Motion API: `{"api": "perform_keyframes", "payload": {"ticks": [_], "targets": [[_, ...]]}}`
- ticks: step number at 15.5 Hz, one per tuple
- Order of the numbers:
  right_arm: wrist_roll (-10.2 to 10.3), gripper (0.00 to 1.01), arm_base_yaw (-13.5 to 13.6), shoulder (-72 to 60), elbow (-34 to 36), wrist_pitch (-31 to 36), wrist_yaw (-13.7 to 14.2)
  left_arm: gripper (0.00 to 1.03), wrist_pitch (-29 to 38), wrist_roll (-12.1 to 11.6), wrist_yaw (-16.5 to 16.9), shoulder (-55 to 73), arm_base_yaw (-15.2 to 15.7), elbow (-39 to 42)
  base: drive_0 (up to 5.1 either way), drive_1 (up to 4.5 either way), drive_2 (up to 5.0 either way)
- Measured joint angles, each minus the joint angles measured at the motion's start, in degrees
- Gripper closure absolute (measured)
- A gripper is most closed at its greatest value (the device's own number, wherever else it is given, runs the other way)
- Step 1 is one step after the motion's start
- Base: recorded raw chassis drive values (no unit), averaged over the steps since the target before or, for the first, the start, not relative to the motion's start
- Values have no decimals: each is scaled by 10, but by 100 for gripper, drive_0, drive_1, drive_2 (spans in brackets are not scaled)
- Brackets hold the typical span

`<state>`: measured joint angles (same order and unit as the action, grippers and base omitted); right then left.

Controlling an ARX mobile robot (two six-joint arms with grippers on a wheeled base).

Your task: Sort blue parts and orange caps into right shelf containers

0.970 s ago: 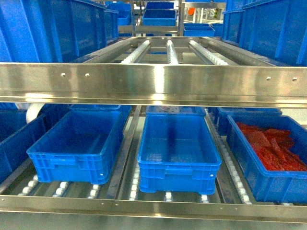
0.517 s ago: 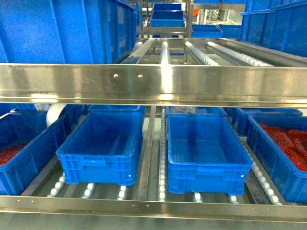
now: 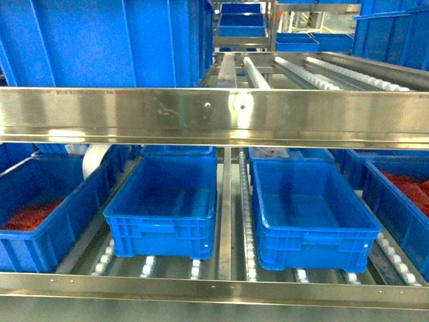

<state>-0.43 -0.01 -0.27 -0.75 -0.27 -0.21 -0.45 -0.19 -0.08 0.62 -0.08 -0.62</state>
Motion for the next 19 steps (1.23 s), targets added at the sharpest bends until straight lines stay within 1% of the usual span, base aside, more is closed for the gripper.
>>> {"api": "perform_keyframes", "payload": {"ticks": [19], "targets": [[0,58,0,0,0,0,2,62,1,0,0,0,0,0,0,0,0]]}}
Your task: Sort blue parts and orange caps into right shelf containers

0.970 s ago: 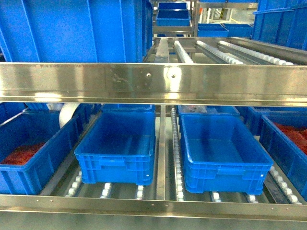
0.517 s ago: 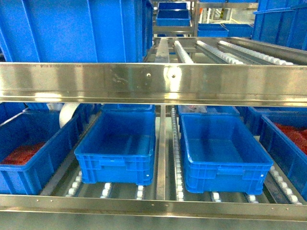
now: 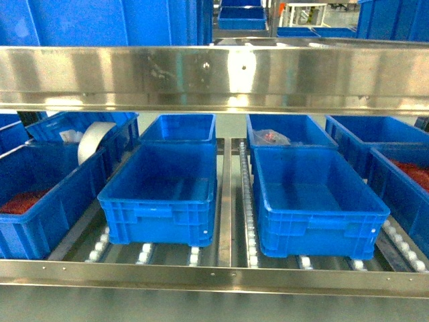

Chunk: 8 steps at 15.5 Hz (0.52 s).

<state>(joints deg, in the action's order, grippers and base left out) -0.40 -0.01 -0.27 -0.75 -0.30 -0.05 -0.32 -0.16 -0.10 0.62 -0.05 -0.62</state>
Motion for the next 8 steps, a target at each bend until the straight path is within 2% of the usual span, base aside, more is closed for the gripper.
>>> {"api": "perform_keyframes", "payload": {"ticks": [8], "targets": [[2,58,0,0,0,-1,0,62,-1,0,1,0,0,0,0,0,0]]}}
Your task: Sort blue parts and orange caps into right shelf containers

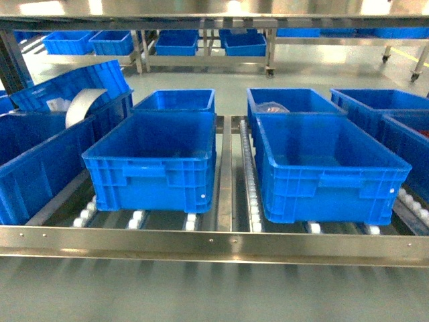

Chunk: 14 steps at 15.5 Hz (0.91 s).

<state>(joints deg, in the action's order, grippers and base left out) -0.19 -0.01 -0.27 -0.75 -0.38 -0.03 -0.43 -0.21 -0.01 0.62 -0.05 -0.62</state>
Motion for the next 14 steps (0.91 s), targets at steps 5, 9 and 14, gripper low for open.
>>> {"api": "perform_keyframes", "payload": {"ticks": [5,9,14], "targets": [[0,58,0,0,0,0,0,62,0,0,0,0,0,0,0,0,0],[1,58,0,0,0,0,0,62,0,0,0,0,0,0,0,0,0],[2,58,0,0,0,0,0,62,0,0,0,0,0,0,0,0,0]]}}
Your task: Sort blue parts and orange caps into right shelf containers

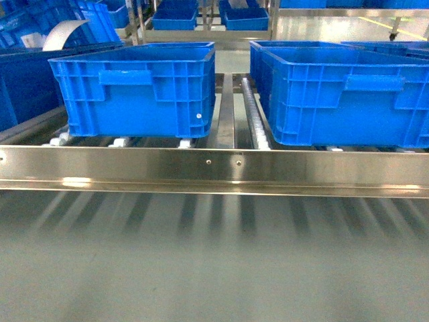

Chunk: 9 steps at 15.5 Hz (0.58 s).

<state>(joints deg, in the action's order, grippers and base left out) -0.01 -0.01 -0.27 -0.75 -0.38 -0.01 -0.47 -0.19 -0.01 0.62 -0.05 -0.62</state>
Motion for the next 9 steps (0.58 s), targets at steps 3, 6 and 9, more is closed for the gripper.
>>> {"api": "perform_keyframes", "payload": {"ticks": [3,6,9], "targets": [[0,58,0,0,0,0,0,62,0,0,0,0,0,0,0,0,0],[0,58,0,0,0,0,0,62,0,0,0,0,0,0,6,43,-31],[0,58,0,0,0,0,0,62,0,0,0,0,0,0,22,441,-398]]}}
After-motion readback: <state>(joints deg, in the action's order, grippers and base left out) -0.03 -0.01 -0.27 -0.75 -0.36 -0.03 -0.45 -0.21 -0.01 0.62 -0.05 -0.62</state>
